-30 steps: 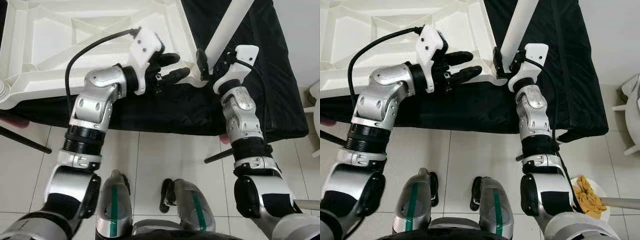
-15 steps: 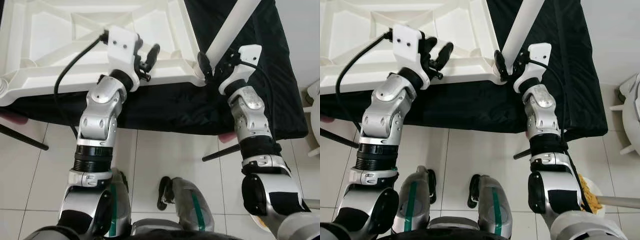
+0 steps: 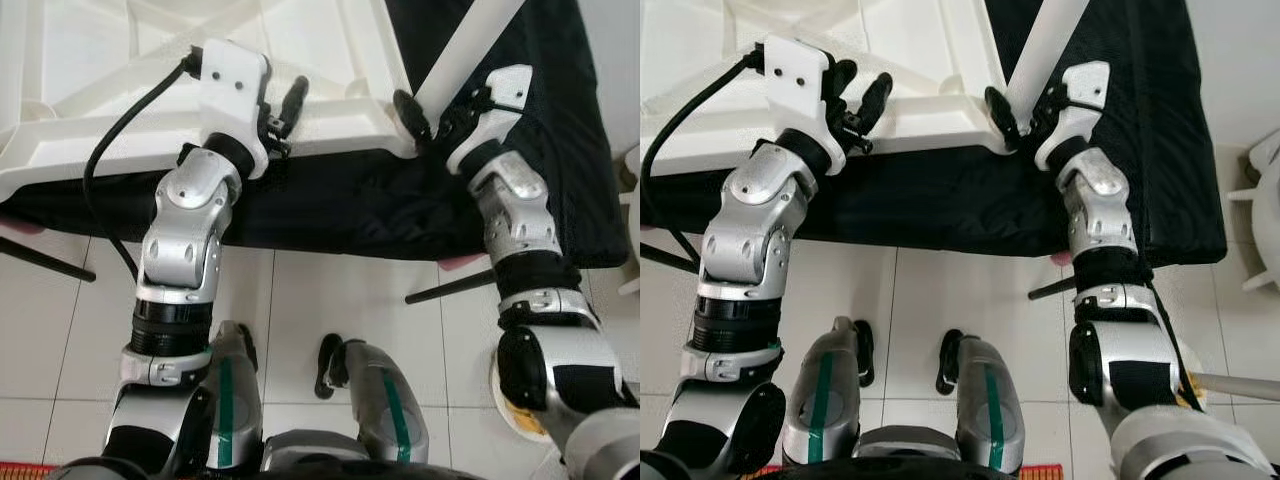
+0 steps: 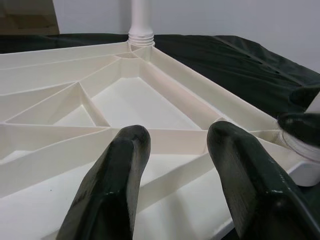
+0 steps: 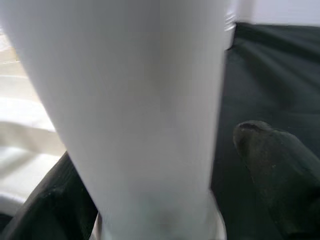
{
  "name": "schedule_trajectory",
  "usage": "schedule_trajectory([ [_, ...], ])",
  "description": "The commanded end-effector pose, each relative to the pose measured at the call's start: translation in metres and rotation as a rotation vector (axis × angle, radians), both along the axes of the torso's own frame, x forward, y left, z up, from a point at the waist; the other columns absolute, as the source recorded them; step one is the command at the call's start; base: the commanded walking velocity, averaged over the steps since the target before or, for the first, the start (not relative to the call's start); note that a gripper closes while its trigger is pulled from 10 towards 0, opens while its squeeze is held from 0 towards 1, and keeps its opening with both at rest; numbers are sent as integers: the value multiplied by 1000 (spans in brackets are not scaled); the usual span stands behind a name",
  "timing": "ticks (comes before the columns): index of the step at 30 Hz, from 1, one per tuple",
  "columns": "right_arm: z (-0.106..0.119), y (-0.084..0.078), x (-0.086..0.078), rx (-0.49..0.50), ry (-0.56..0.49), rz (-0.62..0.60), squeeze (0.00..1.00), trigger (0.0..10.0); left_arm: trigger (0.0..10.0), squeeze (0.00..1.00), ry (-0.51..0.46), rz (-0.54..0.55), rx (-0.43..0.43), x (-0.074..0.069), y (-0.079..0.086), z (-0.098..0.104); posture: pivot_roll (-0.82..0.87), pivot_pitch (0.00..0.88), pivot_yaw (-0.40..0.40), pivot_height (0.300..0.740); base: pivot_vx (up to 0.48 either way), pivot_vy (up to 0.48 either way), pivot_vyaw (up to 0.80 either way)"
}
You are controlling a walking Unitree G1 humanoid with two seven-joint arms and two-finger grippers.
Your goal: Building children table
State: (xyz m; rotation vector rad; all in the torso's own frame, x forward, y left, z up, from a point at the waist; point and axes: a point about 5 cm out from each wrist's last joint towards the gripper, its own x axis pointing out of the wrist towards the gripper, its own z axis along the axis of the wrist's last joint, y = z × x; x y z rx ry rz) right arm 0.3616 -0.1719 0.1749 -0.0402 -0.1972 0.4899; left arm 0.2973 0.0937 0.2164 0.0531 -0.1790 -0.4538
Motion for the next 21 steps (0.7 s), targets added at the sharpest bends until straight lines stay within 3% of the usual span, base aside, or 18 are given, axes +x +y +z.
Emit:
schedule_trajectory([
  [1,-13,-5,-2,-23,59,16,0,10000,10000,0,21,-56,5,-6,-6,-3,97,247,-78,740,0,0,0],
  [13,4,-3,16,-68,47,59,0,10000,10000,0,18,-142,41,-23,-12,3,127,272,-92,740,0,0,0],
  [21,28,0,30,-11,-14,5,0,10000,10000,0,12,-179,72,-29,-12,6,133,268,-101,740,0,0,0],
])
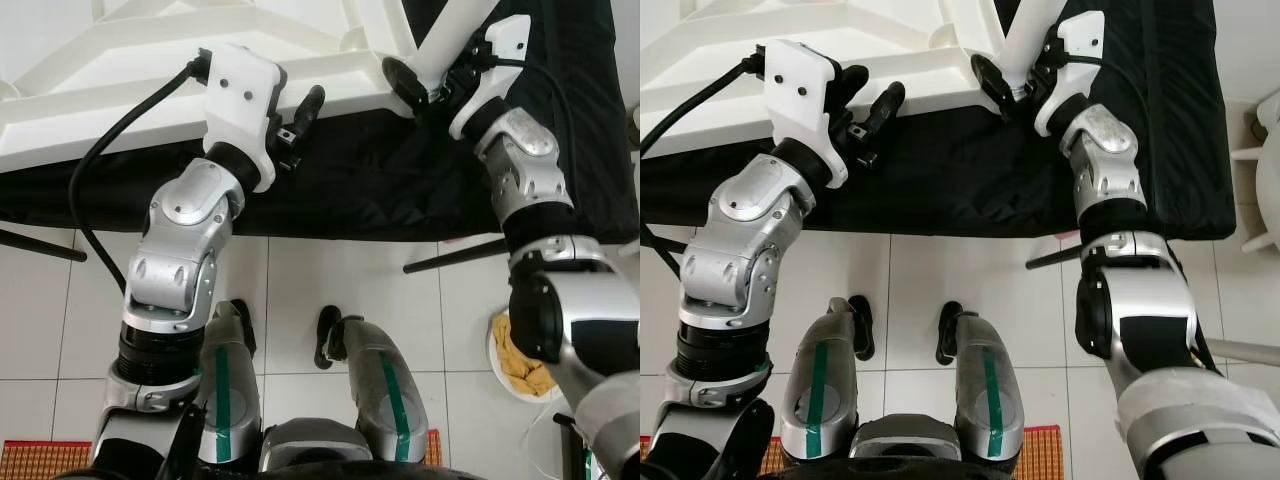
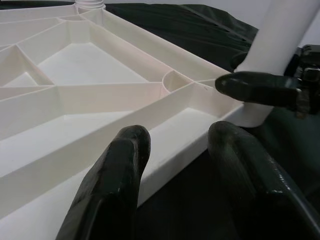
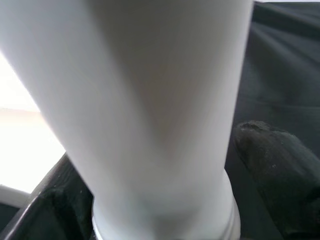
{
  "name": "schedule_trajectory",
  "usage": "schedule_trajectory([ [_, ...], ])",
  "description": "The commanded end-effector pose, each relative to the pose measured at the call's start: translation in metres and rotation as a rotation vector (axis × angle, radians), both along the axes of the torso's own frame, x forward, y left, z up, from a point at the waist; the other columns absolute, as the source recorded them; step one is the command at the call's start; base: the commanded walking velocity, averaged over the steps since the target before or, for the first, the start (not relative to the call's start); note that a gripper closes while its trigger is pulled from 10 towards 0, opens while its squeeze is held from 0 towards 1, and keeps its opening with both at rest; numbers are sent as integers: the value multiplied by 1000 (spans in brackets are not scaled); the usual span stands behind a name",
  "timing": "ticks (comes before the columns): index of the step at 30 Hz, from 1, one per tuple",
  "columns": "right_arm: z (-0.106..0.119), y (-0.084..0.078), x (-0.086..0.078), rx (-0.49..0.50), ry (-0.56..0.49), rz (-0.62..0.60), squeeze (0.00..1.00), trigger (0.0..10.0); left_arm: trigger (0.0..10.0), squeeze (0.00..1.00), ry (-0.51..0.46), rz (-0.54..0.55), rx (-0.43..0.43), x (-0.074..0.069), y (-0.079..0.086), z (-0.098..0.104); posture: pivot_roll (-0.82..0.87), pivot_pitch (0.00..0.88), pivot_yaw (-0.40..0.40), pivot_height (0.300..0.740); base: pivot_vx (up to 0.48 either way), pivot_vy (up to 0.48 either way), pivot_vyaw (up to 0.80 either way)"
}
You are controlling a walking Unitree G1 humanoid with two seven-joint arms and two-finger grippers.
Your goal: Building children table
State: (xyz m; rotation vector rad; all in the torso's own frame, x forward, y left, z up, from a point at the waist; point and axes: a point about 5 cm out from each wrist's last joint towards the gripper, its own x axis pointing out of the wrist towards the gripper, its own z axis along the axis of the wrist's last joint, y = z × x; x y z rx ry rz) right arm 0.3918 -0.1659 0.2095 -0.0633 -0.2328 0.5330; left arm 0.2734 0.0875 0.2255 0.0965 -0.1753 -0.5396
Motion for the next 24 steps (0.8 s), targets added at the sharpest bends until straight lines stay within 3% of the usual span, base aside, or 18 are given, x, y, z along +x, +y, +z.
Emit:
schedule_trajectory([
  [1,-3,-6,1,22,14,-51,0,10000,10000,0,17,-100,25,-6,-6,-3,132,267,-101,740,0,0,0],
  [11,10,-1,5,174,-69,-103,0,10000,10000,0,9,-98,39,-7,-4,0,141,254,-99,740,0,0,0],
  [17,6,1,-7,251,-132,-63,0,10000,10000,0,21,-90,10,-2,0,-1,120,226,-94,740,0,0,0],
  [24,0,5,-20,262,-168,-36,0,10000,10000,0,18,-96,-9,5,-1,-1,93,193,-84,740,0,0,0],
])
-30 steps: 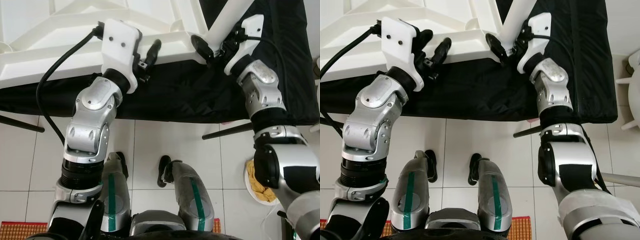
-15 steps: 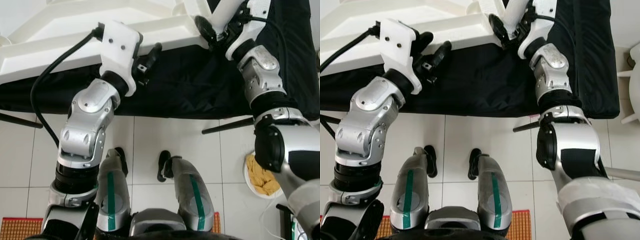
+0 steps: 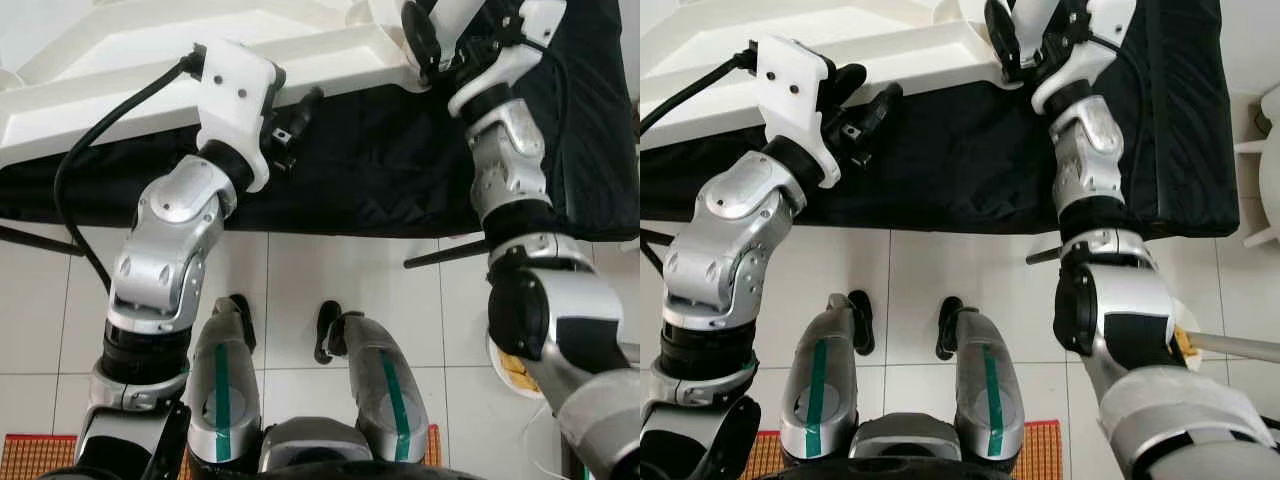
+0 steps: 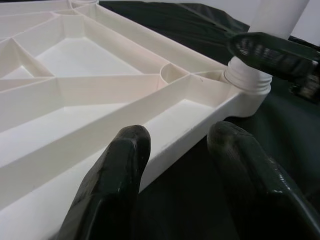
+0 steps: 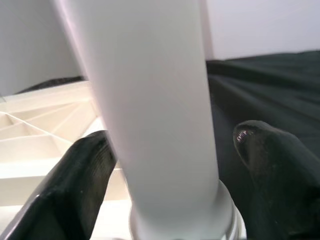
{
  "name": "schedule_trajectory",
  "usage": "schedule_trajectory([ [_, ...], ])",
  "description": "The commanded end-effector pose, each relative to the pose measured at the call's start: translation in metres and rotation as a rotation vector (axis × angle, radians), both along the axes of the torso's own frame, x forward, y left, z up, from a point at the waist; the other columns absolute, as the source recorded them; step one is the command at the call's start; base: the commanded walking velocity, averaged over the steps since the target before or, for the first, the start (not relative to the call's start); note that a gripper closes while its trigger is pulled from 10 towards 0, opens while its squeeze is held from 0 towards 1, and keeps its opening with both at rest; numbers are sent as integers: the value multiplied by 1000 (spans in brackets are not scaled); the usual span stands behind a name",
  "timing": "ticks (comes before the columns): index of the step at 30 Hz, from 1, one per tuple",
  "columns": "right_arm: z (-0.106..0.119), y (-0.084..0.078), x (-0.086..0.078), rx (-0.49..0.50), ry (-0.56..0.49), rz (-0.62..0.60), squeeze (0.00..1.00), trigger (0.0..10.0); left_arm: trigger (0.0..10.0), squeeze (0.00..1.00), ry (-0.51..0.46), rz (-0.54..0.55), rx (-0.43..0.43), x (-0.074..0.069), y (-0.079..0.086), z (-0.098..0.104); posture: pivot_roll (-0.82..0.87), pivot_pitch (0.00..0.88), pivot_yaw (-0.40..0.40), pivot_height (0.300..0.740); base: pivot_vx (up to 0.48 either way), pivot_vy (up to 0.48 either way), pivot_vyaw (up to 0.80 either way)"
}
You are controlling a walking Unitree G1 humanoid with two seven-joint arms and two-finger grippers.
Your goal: Building children table
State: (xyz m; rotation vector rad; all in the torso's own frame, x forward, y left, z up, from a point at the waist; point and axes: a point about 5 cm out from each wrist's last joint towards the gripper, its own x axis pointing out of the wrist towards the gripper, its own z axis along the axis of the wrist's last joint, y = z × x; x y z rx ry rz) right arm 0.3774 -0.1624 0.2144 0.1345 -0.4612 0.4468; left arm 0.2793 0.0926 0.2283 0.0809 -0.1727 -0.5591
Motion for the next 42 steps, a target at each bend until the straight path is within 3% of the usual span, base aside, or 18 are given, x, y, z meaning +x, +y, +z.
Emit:
schedule_trajectory([
  [1,-5,1,-6,5,-1,13,0,10000,10000,0,11,-76,3,-1,-6,-4,93,193,-84,740,0,0,0],
  [11,-12,0,-21,7,-23,-17,0,10000,10000,0,-5,-85,7,6,-7,-1,75,165,-83,740,0,0,0],
  [15,-18,-6,-39,31,-25,-68,0,10000,10000,0,-16,-84,5,9,-8,0,64,144,-83,740,0,0,0],
  [16,-20,-8,-44,39,-21,-84,0,3725,10000,0,-15,-86,-1,10,-9,0,58,137,-82,740,0,0,0],
  [18,-21,-9,-48,44,-18,-94,0,3725,10000,0,-13,-88,-5,11,-9,0,58,137,-82,740,0,0,0],
  [19,-22,-9,-52,48,-17,-101,0,0,10000,0,-13,-88,-10,12,-9,0,54,133,-82,740,0,0,0],
  [24,-25,-8,-59,54,-5,-107,0,0,10000,0,-14,-89,-15,12,-10,0,50,130,-83,740,0,0,0],
  [25,-29,-5,-66,52,14,-114,0,2471,10000,0,-18,-90,-16,12,-11,-1,51,127,-84,740,0,0,0],
  [26,-30,-4,-69,48,25,-123,0,9373,10000,0,-20,-89,-16,12,-11,-1,51,127,-84,740,0,0,0],
  [30,-31,-3,-70,44,33,-129,0,9373,10000,0,-21,-89,-16,12,-11,-1,51,127,-84,740,0,0,0],
  [31,-30,0,-72,48,44,-131,0,10000,10000,0,-20,-89,-17,12,-11,-2,51,128,-84,740,0,0,0],
  [42,-29,4,-72,72,73,-155,0,10000,10000,0,-10,-91,-15,8,-11,-4,65,153,-86,740,0,0,0],
])
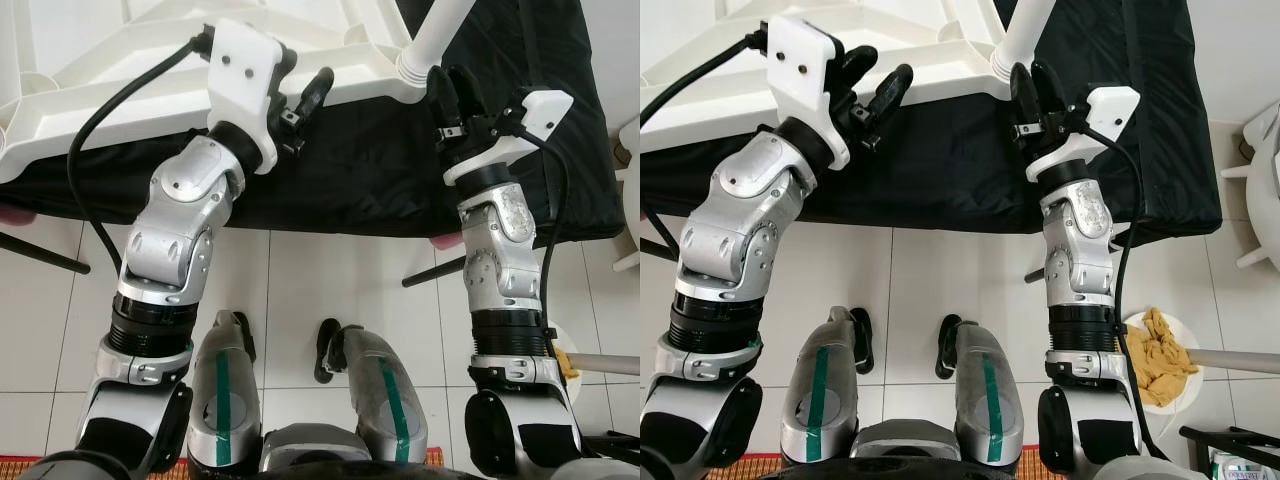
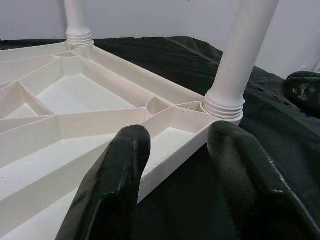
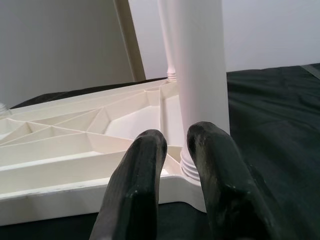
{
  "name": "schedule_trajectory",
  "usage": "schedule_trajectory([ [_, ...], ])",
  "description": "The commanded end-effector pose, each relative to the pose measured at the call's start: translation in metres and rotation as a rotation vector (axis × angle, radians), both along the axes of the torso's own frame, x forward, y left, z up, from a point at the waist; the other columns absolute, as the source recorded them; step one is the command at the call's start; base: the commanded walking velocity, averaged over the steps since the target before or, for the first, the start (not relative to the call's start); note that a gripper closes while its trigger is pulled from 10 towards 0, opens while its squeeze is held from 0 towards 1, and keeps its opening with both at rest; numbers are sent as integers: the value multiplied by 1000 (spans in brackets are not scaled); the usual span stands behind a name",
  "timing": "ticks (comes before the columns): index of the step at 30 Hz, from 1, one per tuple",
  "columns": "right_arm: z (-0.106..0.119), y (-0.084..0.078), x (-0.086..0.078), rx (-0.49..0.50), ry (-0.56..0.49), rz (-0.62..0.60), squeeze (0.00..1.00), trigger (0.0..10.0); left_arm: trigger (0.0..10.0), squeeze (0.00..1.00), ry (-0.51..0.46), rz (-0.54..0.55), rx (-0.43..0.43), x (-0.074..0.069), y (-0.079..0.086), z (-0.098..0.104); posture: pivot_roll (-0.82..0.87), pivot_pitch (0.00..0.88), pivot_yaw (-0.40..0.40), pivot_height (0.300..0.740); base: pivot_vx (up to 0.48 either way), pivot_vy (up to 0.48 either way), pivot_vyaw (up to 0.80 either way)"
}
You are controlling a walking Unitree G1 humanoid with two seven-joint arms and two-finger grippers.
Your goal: Building children table
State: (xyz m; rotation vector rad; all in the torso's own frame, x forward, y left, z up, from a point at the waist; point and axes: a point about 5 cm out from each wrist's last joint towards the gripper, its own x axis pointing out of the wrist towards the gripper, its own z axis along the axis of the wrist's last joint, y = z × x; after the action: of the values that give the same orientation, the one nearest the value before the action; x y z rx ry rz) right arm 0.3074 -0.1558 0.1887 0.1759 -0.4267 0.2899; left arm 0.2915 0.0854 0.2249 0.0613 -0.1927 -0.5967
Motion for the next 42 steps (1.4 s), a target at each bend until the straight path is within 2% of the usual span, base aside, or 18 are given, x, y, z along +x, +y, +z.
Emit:
schedule_trajectory([
  [1,-2,-3,0,13,20,-28,0,10000,10000,0,8,-53,6,-6,-5,-2,67,164,-85,740,0,0,0],
  [12,10,-2,6,21,21,-61,0,10000,10000,0,23,-65,3,-13,-8,-5,66,195,-87,740,0,0,0],
  [28,24,-3,19,-21,25,-62,0,10000,10000,0,49,-56,-9,-21,-7,-6,68,270,-103,740,0,0,0],
  [42,32,4,32,-19,30,-52,0,10000,10000,0,76,-59,-10,-30,-7,-7,81,323,-98,740,0,0,0],
])
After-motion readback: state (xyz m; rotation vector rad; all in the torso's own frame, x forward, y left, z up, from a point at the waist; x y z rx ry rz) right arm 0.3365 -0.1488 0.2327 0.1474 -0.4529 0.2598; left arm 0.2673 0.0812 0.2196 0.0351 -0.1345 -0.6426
